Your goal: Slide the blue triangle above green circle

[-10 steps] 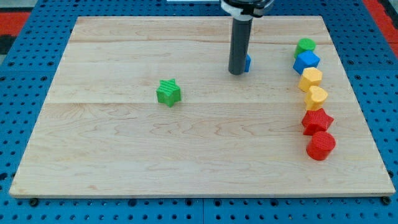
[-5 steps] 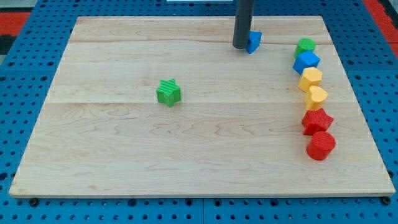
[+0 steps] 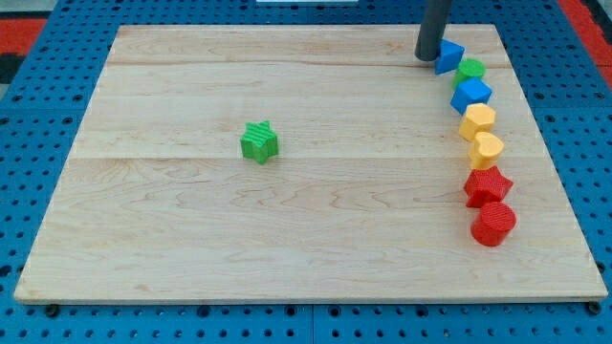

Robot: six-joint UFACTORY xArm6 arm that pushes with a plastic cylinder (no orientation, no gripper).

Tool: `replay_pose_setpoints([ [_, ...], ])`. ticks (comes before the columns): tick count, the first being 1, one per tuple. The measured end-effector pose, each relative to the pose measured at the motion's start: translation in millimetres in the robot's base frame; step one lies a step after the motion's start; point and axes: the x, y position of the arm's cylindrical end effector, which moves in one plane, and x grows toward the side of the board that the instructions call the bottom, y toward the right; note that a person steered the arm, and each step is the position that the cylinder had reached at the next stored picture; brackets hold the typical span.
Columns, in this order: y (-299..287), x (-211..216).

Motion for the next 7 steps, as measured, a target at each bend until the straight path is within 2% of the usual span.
replay_pose_setpoints([
  [7, 6.1, -18.8],
])
